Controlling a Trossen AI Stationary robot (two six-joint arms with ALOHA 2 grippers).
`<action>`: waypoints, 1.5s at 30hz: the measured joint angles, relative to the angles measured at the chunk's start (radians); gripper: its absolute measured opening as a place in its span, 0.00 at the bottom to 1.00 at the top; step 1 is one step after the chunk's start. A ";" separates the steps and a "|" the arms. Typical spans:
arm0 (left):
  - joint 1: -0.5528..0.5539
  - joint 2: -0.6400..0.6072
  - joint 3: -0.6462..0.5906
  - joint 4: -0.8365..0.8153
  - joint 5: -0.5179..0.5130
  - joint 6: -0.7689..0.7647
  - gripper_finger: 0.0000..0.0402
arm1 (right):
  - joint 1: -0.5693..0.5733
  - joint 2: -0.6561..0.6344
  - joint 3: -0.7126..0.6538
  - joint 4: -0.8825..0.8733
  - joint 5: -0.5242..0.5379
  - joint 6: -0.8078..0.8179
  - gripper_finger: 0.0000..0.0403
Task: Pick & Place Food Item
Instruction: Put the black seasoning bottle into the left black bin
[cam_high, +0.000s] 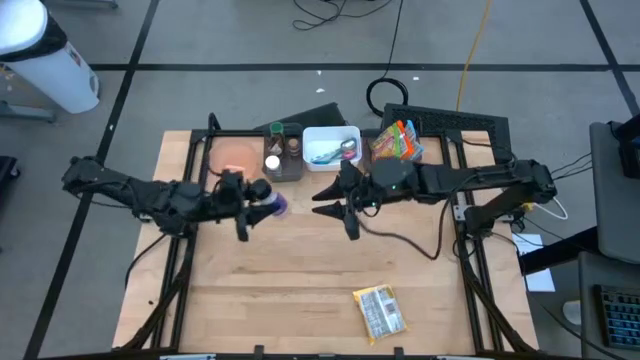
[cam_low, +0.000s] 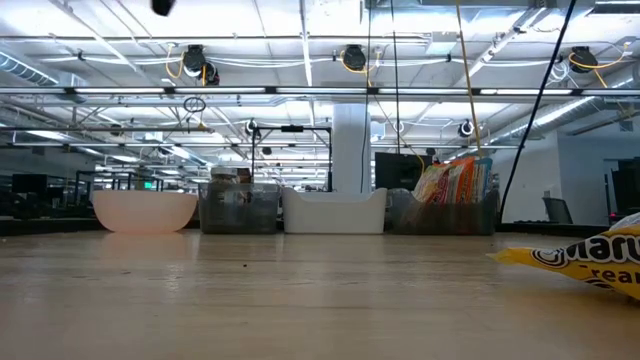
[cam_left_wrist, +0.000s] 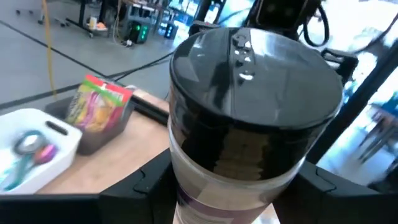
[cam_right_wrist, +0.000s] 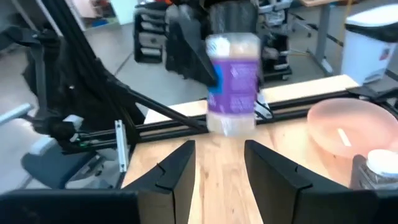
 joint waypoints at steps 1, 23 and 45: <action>0.020 0.020 0.000 0.036 0.024 -0.009 0.53 | -0.013 -0.002 0.000 0.005 -0.026 -0.002 0.32; 0.209 0.361 0.503 -0.280 0.159 0.114 0.53 | -0.262 -0.003 0.000 -0.009 -0.384 0.145 0.79; 0.345 0.391 0.525 -0.225 0.390 0.052 0.53 | -0.253 -0.002 -0.158 0.311 -0.328 0.179 0.78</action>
